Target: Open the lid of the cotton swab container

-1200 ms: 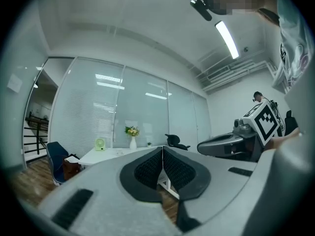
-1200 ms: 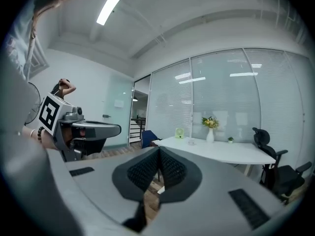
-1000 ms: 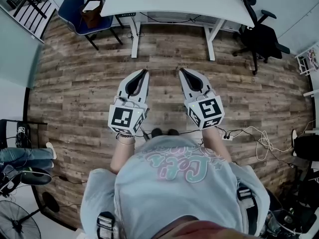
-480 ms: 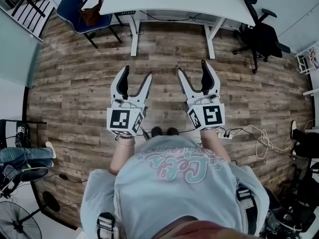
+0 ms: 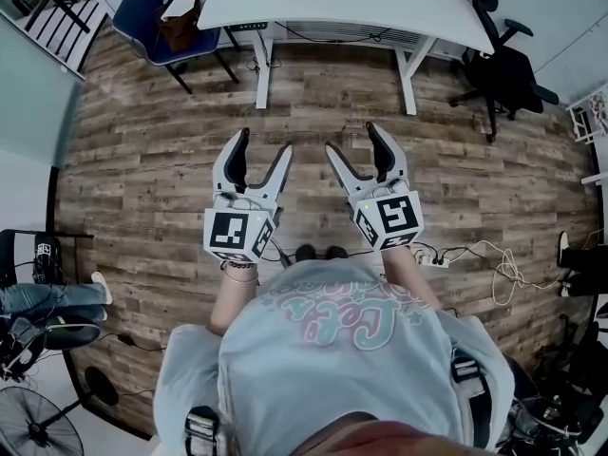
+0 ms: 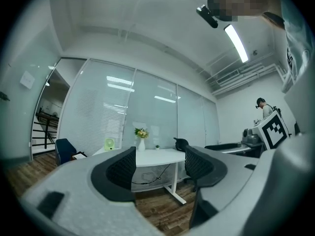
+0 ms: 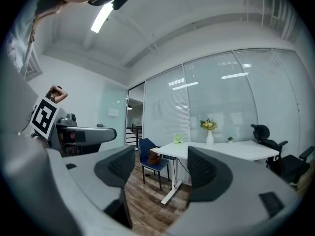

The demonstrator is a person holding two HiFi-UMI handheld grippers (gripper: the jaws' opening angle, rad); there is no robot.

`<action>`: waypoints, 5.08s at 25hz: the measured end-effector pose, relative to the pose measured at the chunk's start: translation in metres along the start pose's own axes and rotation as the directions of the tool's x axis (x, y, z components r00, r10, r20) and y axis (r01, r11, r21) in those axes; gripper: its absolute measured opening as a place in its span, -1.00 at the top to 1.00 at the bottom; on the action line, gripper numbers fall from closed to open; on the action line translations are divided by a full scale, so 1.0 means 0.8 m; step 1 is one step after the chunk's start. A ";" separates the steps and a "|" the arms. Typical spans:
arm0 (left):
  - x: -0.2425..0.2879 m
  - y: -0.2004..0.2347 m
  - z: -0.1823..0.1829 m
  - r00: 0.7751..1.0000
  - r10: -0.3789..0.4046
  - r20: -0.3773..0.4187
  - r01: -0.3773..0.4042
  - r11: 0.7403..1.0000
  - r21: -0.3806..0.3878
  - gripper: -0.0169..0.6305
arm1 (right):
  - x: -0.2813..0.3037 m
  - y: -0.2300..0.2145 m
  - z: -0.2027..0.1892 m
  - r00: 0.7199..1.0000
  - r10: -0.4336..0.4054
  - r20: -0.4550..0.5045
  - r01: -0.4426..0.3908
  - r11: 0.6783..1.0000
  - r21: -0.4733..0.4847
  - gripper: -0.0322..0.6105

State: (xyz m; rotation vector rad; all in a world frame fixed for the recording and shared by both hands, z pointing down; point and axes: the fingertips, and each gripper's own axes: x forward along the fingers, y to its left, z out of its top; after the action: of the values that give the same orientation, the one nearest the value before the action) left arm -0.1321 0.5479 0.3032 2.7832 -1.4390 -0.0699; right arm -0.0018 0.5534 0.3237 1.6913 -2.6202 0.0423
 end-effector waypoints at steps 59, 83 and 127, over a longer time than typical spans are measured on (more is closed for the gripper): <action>0.396 0.168 -0.013 0.998 -0.059 -0.004 0.059 0.998 0.038 0.07 | 0.370 -0.214 0.016 0.988 0.152 -0.027 -0.153 0.988 -0.017 -0.08; 0.432 0.168 -0.047 0.999 -0.025 -0.048 0.026 1.000 0.011 0.07 | 0.393 -0.258 -0.004 0.983 0.181 -0.034 -0.179 0.983 0.035 -0.06; 0.809 0.451 -0.058 0.975 -0.210 -0.077 0.212 0.977 0.022 0.07 | 0.821 -0.420 0.005 0.998 0.048 -0.040 -0.047 0.998 0.031 -0.06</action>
State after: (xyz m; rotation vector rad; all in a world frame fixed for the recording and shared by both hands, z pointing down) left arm -0.0506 -0.1889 0.3358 2.9180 -1.1343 0.0536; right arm 0.0342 -0.1834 0.3455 1.6195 -2.6431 0.1161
